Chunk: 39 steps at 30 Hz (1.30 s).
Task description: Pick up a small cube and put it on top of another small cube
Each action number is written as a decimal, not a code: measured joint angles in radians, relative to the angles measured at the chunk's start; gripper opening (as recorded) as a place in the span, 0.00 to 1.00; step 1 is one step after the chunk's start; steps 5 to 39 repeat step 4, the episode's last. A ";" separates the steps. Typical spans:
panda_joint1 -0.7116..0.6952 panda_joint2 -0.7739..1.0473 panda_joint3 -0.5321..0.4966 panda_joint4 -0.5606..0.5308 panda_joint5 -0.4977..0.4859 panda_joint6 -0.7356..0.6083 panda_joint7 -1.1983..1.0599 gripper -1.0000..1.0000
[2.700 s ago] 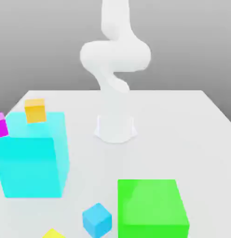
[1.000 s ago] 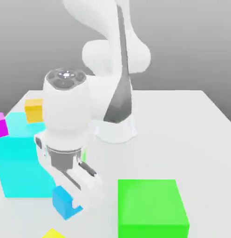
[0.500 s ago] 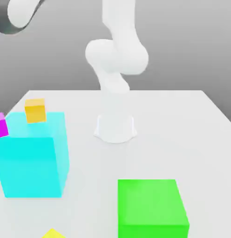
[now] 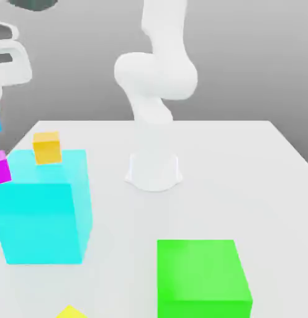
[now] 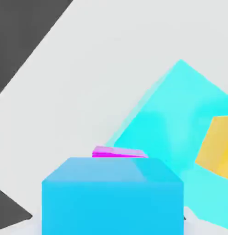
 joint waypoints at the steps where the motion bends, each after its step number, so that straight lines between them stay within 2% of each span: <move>1: 0.000 0.011 0.000 -0.018 0.001 0.030 0.001 1.00; 39: 0.000 0.011 0.000 -0.018 0.001 0.030 0.001 1.00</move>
